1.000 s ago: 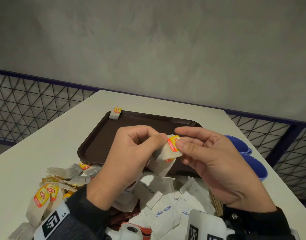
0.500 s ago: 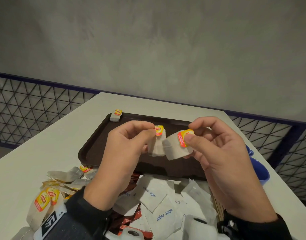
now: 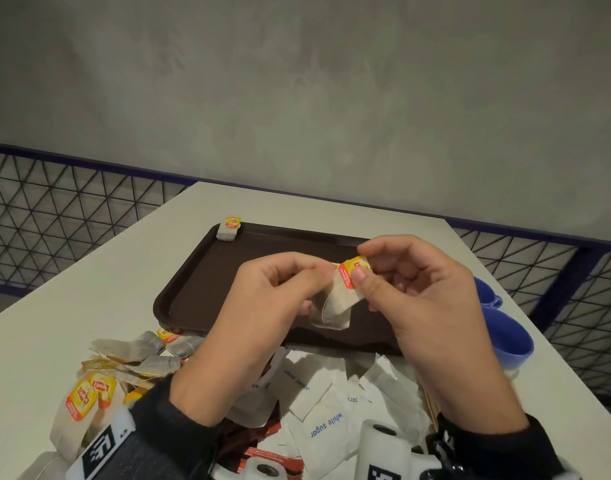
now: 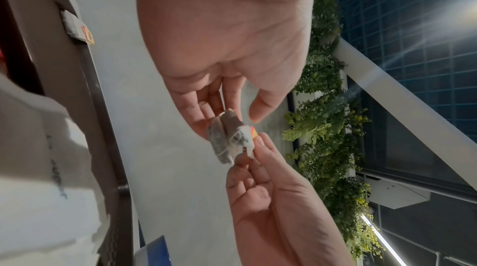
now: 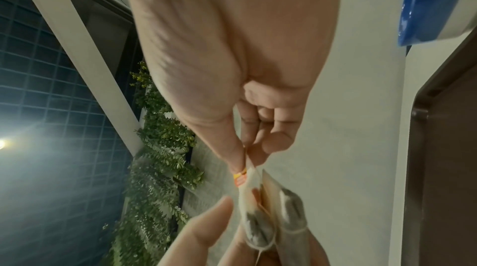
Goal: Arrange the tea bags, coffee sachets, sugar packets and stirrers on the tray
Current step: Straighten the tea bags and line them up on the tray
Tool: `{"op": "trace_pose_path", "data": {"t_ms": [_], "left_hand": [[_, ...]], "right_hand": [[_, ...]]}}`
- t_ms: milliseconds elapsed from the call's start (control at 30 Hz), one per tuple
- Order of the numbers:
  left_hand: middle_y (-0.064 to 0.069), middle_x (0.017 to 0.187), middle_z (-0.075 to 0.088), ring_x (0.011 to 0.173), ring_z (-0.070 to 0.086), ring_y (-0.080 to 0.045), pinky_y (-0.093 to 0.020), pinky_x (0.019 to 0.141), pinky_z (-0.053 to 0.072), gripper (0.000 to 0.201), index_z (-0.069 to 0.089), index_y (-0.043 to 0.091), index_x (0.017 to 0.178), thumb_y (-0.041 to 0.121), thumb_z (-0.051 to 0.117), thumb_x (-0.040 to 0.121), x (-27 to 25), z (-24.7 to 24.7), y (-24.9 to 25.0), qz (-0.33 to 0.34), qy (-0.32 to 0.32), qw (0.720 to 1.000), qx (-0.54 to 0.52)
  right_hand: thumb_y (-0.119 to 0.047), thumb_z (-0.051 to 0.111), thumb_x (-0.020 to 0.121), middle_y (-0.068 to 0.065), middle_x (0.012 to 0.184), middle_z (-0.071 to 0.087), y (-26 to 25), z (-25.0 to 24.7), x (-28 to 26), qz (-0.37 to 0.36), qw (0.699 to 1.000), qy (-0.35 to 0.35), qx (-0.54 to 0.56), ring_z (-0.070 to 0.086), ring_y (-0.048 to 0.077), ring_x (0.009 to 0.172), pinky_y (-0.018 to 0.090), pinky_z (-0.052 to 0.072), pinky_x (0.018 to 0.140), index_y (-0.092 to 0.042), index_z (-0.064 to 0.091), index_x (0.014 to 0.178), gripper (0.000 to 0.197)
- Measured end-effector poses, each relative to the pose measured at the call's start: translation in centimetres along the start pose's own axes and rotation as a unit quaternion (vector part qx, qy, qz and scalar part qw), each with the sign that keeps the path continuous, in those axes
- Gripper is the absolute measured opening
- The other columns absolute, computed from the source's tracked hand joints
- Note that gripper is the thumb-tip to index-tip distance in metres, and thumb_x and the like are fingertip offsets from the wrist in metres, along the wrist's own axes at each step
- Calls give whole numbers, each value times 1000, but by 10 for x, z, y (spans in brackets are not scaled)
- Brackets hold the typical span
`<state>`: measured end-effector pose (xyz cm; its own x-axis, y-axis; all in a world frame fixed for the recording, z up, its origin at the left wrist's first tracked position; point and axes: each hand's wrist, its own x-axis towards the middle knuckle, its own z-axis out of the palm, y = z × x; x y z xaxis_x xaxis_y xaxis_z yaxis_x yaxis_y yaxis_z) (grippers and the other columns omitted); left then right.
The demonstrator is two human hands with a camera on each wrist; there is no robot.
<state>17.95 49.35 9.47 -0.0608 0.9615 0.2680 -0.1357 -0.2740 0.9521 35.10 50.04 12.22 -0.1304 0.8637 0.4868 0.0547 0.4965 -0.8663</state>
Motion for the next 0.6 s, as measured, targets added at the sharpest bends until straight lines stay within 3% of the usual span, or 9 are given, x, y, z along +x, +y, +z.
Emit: {"op": "trace_pose_path", "data": {"t_ms": [100, 233, 367, 467, 533, 600], "left_hand": [[-8, 92, 79, 84, 74, -24, -27, 68, 59, 13, 80, 11, 97, 6, 77, 86, -1, 1, -2, 31, 25, 999, 1], [2, 80, 73, 70, 66, -6, -17, 61, 53, 13, 74, 8, 93, -3, 75, 86, -2, 4, -2, 67, 38, 997, 0], [-9, 85, 75, 74, 68, -9, -19, 65, 55, 11, 79, 8, 88, -1, 73, 88, -4, 4, -2, 70, 14, 997, 26], [-4, 81, 76, 71, 69, -12, -19, 64, 54, 8, 81, 11, 87, 4, 77, 86, -6, 5, 0, 79, 2, 996, 42], [-3, 84, 76, 75, 72, -19, -25, 67, 58, 8, 81, 15, 86, 8, 82, 82, -5, 4, -2, 83, 5, 995, 55], [-3, 91, 76, 85, 73, -27, -39, 75, 63, 11, 82, 17, 84, 8, 86, 80, -4, 4, -6, 85, 8, 994, 68]], "right_hand": [[-5, 77, 84, 0, 88, 76, -1, 1, 0, -5, 1000, 16, -2, 70, 11, 80, 22, 57, 69, -23, 74, 95, 22], [-7, 76, 85, -1, 88, 76, 0, 0, 0, 2, 1000, 25, -13, 72, 15, 81, 27, 59, 68, -25, 74, 96, 21], [0, 75, 85, 0, 82, 73, 3, 1, 1, 11, 999, 25, 22, 69, 12, 71, 21, 56, 62, -20, 74, 99, 24], [3, 75, 84, -4, 76, 71, 5, 1, 2, 13, 999, 28, 45, 68, 9, 69, 20, 55, 62, -16, 74, 99, 25], [4, 75, 83, -4, 77, 72, 5, 0, 2, 15, 998, 30, 53, 68, 9, 69, 20, 55, 63, -15, 74, 99, 25], [3, 76, 83, 2, 82, 75, 5, -1, 2, 19, 998, 27, 57, 71, 11, 73, 20, 56, 64, -15, 74, 101, 25]]}}
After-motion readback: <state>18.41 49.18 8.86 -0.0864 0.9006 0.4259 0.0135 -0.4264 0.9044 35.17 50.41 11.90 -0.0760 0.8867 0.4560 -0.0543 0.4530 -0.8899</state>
